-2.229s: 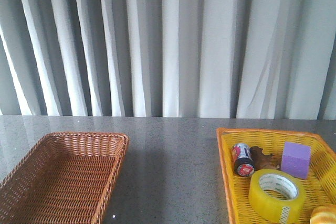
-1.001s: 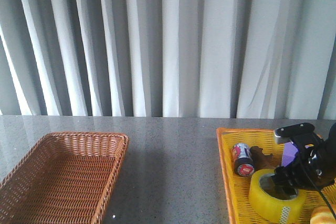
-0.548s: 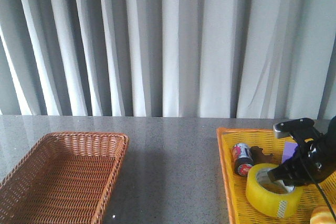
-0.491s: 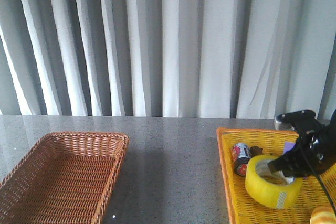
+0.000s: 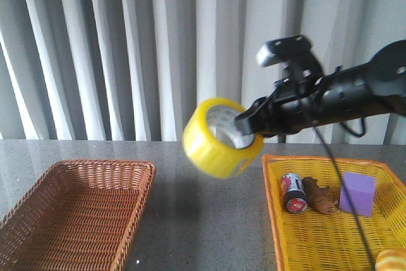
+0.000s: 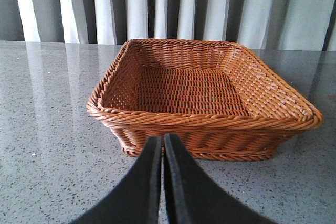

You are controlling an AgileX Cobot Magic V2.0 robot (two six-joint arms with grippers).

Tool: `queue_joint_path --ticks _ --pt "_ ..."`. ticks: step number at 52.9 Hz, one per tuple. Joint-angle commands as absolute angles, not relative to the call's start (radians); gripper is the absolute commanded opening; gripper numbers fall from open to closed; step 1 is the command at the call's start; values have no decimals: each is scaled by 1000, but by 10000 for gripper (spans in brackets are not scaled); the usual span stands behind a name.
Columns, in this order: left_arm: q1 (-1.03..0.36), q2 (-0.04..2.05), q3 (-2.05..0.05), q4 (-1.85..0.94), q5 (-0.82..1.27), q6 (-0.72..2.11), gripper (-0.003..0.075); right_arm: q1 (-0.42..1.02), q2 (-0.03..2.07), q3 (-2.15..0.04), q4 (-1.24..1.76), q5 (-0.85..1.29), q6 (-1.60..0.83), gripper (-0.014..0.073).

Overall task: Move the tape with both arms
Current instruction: 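Lift the tape roll with the right gripper and carry it toward the table center, then set the tape roll on the table and open the right gripper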

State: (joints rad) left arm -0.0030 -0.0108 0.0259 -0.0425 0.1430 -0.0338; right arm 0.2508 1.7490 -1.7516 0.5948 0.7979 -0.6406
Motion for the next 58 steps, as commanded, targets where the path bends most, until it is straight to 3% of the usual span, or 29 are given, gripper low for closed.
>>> queue_joint_path --ticks 1,12,20,36,42,52,58 --pt "-11 -26 -2 -45 73 -42 -6 294 1797 -1780 630 740 -672 -4" --pt "-11 -26 -2 -45 73 -42 -6 341 1958 -1780 561 766 -666 10" --pt "-11 -26 -2 -45 73 -42 -6 340 2024 -1780 552 810 -665 70" --pt "-11 -26 -2 -45 73 -42 -6 340 2035 -1780 552 844 -656 380" --pt "-11 -26 -2 -45 73 -42 -6 340 2029 -1781 555 833 -643 456" --pt "-11 -26 -2 -45 73 -42 -6 337 1947 -1833 551 839 -566 454" --pt "-11 -26 -2 -45 73 -42 -6 337 1826 -1864 548 858 -561 399"
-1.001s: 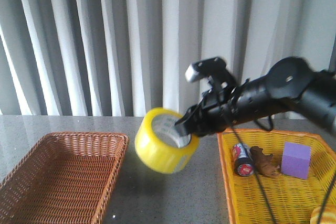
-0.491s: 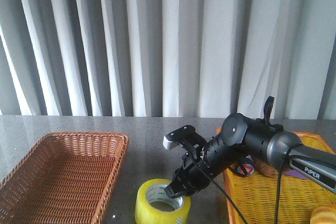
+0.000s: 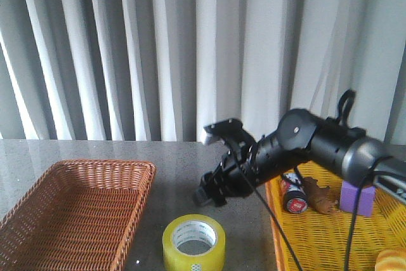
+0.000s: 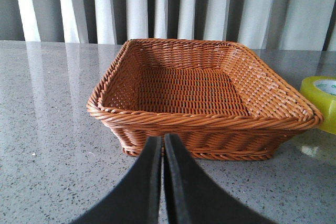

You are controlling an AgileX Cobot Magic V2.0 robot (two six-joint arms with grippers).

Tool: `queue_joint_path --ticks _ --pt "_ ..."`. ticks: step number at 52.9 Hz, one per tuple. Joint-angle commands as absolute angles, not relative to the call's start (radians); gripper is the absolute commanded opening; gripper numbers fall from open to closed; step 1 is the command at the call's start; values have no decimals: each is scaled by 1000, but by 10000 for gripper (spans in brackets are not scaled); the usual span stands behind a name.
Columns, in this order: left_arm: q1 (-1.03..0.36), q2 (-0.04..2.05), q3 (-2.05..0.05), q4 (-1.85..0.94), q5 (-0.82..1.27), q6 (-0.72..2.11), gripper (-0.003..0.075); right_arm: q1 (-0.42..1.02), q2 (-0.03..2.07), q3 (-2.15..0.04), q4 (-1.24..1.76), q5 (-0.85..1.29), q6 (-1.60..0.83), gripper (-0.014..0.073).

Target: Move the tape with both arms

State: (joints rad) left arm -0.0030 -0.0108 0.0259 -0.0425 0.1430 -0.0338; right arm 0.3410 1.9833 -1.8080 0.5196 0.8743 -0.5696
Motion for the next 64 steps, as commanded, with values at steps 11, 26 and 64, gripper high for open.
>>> queue_joint_path --ticks 11,26,64 --pt "-11 -26 -2 -45 73 -42 -6 337 1548 -1847 466 863 -554 136" --pt "-11 -26 -2 -45 73 -42 -6 337 1085 -1531 403 776 -549 -9" --pt "-11 -26 -3 -144 -84 -78 -6 337 282 -497 -184 500 29 -6"
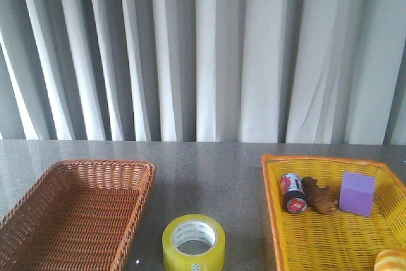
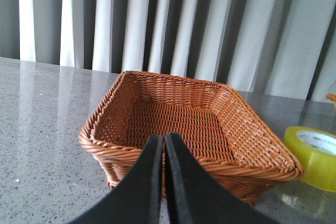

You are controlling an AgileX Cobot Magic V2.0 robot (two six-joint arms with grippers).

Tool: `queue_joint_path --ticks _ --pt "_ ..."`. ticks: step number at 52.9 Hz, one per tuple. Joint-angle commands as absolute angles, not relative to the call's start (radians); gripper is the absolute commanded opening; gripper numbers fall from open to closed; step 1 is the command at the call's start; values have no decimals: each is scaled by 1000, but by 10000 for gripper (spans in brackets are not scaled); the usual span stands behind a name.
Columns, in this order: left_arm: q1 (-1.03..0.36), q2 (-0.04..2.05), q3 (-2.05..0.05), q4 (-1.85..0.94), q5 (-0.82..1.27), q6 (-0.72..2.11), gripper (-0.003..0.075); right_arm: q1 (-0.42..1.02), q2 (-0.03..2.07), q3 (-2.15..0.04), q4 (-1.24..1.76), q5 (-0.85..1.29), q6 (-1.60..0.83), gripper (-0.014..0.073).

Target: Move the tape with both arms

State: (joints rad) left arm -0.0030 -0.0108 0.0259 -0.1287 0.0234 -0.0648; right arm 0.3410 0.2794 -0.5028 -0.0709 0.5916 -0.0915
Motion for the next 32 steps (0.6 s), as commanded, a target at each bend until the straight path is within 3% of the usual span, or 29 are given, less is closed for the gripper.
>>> queue_joint_path --ticks 1,12,19,25,32 --pt "-11 -26 -3 -144 -86 -78 -6 337 282 -493 -197 502 46 -6" --pt "-11 -26 -36 -141 -153 -251 -5 337 282 -468 -284 510 183 -6" --pt "-12 -2 -187 -113 37 -244 17 337 282 -468 -281 510 183 -6" --pt "-12 89 -332 -142 194 -190 71 337 282 -468 -281 510 183 -6" --pt "-12 276 -519 -312 355 34 190 337 282 -468 -281 510 182 -6"
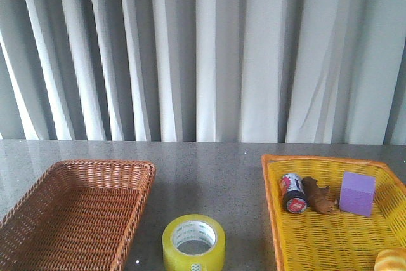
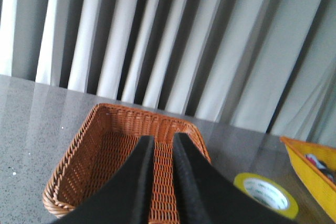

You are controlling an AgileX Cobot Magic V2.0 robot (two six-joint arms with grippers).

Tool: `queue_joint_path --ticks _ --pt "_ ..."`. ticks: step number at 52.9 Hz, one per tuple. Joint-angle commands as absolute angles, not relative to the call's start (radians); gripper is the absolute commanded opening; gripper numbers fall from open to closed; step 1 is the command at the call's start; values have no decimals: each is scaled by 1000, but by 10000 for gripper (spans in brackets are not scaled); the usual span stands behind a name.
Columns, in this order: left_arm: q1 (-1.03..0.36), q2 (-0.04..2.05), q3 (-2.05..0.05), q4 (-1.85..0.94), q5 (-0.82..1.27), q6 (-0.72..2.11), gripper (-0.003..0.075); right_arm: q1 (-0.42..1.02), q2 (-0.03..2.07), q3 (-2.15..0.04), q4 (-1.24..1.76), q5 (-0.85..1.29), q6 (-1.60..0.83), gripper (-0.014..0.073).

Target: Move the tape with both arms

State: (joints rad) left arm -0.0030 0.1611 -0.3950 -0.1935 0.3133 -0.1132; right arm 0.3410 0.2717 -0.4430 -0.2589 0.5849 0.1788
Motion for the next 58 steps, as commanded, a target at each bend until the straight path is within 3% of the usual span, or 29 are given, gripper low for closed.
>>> queue_joint_path --ticks 1,10,20,41,58 --pt "-12 305 -545 -351 369 68 211 337 282 -468 -281 510 182 -6" --pt "-12 561 -767 -767 553 592 356 337 282 -468 -280 512 182 -6" --pt "-11 861 -1010 -1041 773 911 377 337 282 -468 -270 513 182 -6" --pt "-74 1578 -1666 -991 1139 923 377 337 282 -410 -255 538 182 -6" --pt "-259 2014 -2184 -508 1205 668 377 337 282 -384 -247 493 182 -6"
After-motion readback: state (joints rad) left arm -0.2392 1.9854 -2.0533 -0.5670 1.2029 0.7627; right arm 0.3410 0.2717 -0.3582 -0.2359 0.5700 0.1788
